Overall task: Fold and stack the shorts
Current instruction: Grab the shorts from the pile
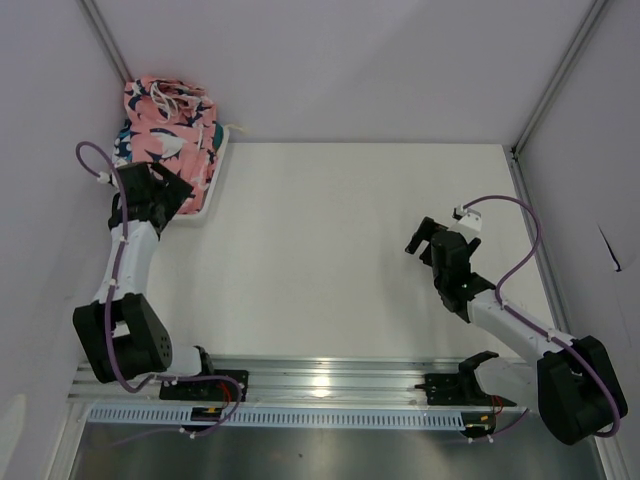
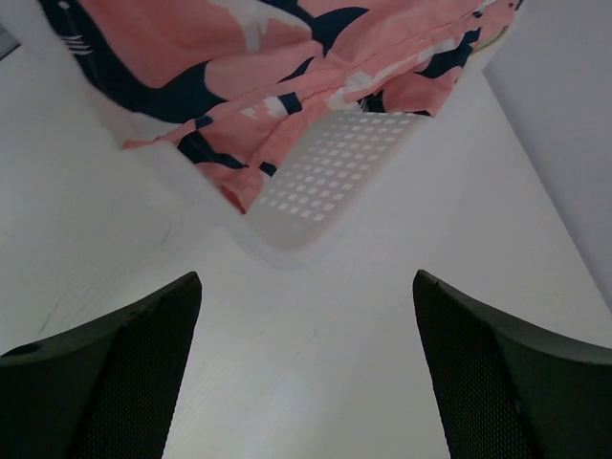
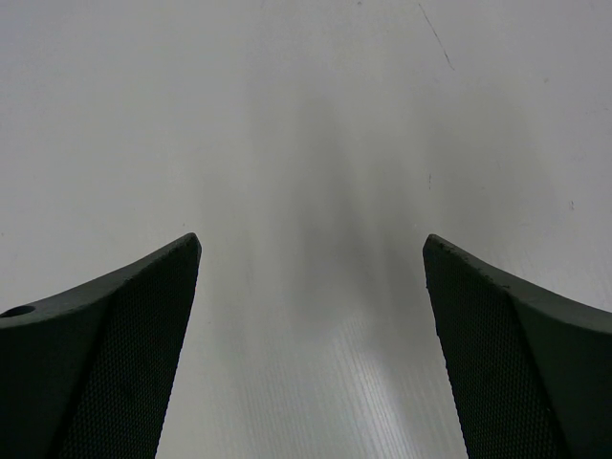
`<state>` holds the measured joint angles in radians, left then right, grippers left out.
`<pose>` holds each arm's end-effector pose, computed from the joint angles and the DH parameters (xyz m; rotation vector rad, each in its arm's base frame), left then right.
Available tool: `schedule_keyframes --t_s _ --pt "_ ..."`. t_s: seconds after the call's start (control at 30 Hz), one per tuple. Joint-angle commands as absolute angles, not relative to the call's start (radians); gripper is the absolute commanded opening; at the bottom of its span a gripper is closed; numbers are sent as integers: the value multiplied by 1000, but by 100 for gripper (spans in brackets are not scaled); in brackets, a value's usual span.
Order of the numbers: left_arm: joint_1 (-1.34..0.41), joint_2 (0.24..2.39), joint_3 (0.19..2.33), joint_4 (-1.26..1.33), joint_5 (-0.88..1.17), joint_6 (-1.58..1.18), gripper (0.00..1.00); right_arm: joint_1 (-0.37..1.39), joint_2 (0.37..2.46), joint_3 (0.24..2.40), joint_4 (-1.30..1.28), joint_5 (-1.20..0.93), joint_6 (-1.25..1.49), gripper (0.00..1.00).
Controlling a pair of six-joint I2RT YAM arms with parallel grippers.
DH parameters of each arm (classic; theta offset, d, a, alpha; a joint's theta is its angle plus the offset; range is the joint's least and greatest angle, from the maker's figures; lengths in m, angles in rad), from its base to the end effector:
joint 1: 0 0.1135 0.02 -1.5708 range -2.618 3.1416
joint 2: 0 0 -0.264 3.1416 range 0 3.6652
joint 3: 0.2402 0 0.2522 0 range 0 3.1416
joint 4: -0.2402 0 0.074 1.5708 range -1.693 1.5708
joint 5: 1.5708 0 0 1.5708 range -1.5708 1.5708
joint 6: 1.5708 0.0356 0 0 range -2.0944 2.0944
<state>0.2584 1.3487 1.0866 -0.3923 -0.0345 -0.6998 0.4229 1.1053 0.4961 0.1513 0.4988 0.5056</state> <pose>0.2906 0.0781 0.2988 -1.0459 1.9723 -0.2035 0.2178 0.0793 0.2119 0.3886 1.9321 0.0988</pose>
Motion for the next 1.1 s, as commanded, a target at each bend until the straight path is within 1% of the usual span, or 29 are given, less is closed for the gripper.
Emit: schedule_keyframes --t_s 0.0,0.03,0.1,0.27,0.33,0.4,0.43,0.47,0.6,0.73,0.8,0.83,0.87,0.9,0.97,1.0,1.07 --pt "265 1400 1175 -296 47 -713 94 420 1115 532 172 503 526 100" --pt "265 1417 1178 -232 93 -695 94 419 1120 532 173 505 528 100" --pt "264 1486 1225 -213 97 -663 96 417 1130 537 172 506 531 99" --pt "253 1698 1550 -418 11 -618 93 416 1163 555 169 491 535 100" --pt "252 1770 1623 -451 5 -617 93 416 1166 558 173 482 535 99" --pt "253 1819 1653 -462 -23 -624 92 417 1169 561 167 483 535 99" --pt "252 1877 1672 -483 -23 -635 92 416 1167 560 160 486 535 100" --pt "252 1903 1728 -494 -25 -640 91 416 1164 560 156 489 538 100" --pt "244 2009 1792 -532 -40 -664 90 414 1151 557 150 492 537 99" --pt "244 2062 1795 -520 -48 -687 90 413 1154 560 155 482 538 99" --pt "245 2100 1805 -508 -48 -696 86 413 1160 561 153 479 538 99" --pt "245 2115 1810 -508 -40 -703 82 413 1160 563 149 480 540 99" --pt "245 2132 1836 -508 -37 -706 69 413 1160 563 149 480 540 99" --pt "245 2160 1854 -511 -35 -707 61 411 1157 564 147 482 538 99" --pt "245 2184 1880 -512 -26 -713 41 413 1157 563 146 483 538 100" --pt "247 2193 1891 -517 -25 -712 27 411 1157 563 149 486 537 100" --pt "245 2204 1927 -523 -26 -703 10 411 1160 563 150 485 537 99"
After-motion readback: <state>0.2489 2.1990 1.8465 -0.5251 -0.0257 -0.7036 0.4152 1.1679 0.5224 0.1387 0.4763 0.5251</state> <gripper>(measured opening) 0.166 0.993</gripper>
